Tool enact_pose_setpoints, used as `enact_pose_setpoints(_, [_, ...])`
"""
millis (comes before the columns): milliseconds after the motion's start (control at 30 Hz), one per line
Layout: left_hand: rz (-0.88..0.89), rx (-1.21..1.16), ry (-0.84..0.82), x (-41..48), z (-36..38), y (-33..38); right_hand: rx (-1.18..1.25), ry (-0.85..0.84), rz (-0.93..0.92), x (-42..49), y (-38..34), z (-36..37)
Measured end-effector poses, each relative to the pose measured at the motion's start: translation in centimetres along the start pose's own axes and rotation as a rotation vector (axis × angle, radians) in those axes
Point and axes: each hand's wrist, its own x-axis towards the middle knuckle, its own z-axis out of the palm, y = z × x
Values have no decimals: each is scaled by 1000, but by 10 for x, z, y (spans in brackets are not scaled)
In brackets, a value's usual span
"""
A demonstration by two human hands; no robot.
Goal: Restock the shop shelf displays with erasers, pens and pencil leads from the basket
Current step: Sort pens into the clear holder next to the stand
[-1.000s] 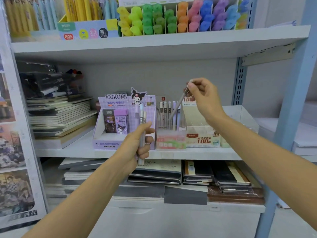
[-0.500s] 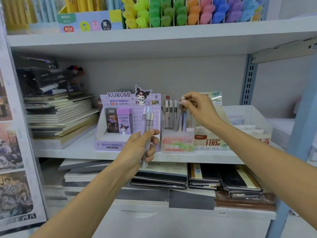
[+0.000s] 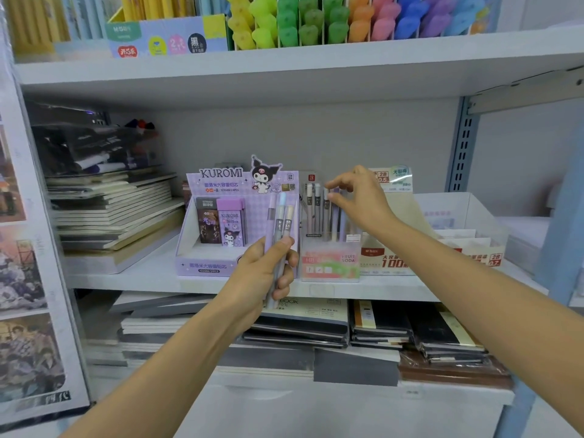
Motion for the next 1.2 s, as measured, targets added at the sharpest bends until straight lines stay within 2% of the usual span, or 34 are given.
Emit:
enact_pose_setpoints(100, [7,27,-12,-4,3,2,-27,-37,30,-2,-7,-8])
enact_pose_setpoints(200, [8,59,-21,-8,5,5,250,12,13,-17,-22,-23])
enact_pose_setpoints(267, [8,70,-26,-10,9,6,518,-158,94,-33,-37,-29])
enact_pose_setpoints(333, [8,76,-33,-12,14,6,586,-362,133,-47,-49,-30])
enact_pose_setpoints(400, [9,76,-35,-14,19,7,625,-412,103,-57,-56,-28])
enact_pose_setpoints(667, [37,35,20,-17,24,12,685,-311,133,-60,-67,-45])
enact_pose_setpoints(833, [52,52,111,-14,13,14,848,37,179,-36,-61,-69])
enact_pose_setpoints(933, [67,79,129,-12,3,13,758,147,157,-26,-48,-73])
enact_pose_setpoints(1200, [67,55,88,-5,-9,6,392,90,77,-21,-19,-27])
